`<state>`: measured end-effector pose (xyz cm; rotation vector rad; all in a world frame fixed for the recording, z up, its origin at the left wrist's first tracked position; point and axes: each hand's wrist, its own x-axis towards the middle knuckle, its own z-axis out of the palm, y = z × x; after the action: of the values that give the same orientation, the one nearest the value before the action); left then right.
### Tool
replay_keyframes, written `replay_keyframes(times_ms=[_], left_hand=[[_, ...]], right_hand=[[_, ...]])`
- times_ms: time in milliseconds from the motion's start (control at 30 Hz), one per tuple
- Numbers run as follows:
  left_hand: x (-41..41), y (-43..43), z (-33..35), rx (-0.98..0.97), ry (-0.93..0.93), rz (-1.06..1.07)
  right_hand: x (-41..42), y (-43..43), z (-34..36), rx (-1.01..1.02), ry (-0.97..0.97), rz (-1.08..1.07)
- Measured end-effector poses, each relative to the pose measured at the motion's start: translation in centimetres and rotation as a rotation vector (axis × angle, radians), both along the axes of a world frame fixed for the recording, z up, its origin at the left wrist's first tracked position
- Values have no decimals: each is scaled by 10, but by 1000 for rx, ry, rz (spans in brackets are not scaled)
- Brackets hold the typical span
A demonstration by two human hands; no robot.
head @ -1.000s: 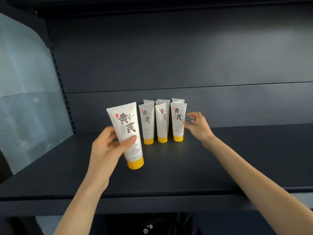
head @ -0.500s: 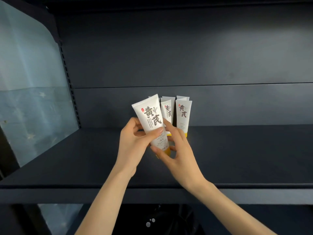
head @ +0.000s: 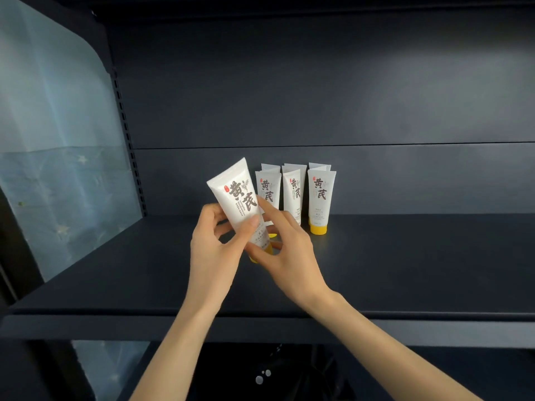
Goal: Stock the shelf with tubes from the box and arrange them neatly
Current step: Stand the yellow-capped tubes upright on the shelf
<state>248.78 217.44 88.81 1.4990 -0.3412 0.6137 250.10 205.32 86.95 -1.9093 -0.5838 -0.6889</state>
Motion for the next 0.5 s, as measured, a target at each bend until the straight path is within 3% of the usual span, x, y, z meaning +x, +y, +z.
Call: replay_keyframes(times_ms=[133, 367, 500], left_hand=[[-5, 28, -7, 297, 59, -54], [-10, 72, -38, 1219, 262, 364], [-15, 85, -46, 1290, 291, 405]], right_hand=[[20, 1, 7, 53, 93, 108], [66, -7, 4, 11, 335, 13], [84, -8, -6, 2, 410, -30]])
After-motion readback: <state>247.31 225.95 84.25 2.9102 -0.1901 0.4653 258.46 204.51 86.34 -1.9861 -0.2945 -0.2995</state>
